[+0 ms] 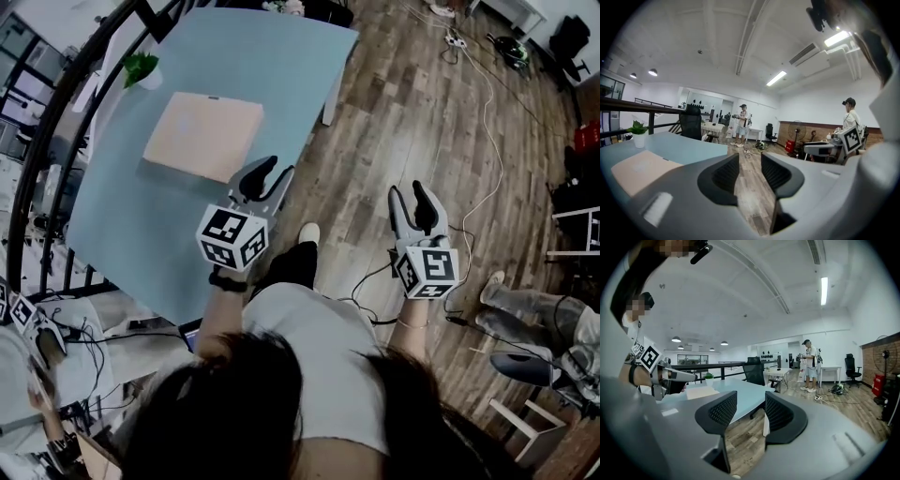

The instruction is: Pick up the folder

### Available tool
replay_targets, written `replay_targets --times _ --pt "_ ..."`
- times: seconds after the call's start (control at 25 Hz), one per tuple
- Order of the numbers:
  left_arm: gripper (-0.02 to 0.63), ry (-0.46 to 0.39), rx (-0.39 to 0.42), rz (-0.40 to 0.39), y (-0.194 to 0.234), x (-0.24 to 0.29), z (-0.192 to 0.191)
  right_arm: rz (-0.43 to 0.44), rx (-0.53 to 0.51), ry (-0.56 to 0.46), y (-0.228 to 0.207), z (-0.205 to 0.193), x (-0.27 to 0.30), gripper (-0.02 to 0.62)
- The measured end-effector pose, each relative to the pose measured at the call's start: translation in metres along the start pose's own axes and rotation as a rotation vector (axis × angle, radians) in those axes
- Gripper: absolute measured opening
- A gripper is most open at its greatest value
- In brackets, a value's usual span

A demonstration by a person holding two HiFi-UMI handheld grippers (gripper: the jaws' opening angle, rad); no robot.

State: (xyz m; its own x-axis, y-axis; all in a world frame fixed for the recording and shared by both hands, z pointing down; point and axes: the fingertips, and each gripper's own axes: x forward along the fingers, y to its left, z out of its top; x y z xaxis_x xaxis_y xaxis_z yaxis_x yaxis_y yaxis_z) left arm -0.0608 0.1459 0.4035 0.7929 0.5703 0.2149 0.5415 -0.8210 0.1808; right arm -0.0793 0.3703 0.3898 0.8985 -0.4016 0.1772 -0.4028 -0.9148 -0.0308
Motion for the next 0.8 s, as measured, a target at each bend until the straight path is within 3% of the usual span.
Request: replay_targets --times 0.4,0.8 --pt "0.155 -0.022 -0.047 0.092 0.094 0.057 0.029 0.094 -0.003 0.005 -0.013 0.029 0.127 0.163" --pt "0.155 -0.009 -0.114 0.218 0.154 0.047 0.017 0.244 -0.002 0.057 0.027 0.024 0.202 0.163"
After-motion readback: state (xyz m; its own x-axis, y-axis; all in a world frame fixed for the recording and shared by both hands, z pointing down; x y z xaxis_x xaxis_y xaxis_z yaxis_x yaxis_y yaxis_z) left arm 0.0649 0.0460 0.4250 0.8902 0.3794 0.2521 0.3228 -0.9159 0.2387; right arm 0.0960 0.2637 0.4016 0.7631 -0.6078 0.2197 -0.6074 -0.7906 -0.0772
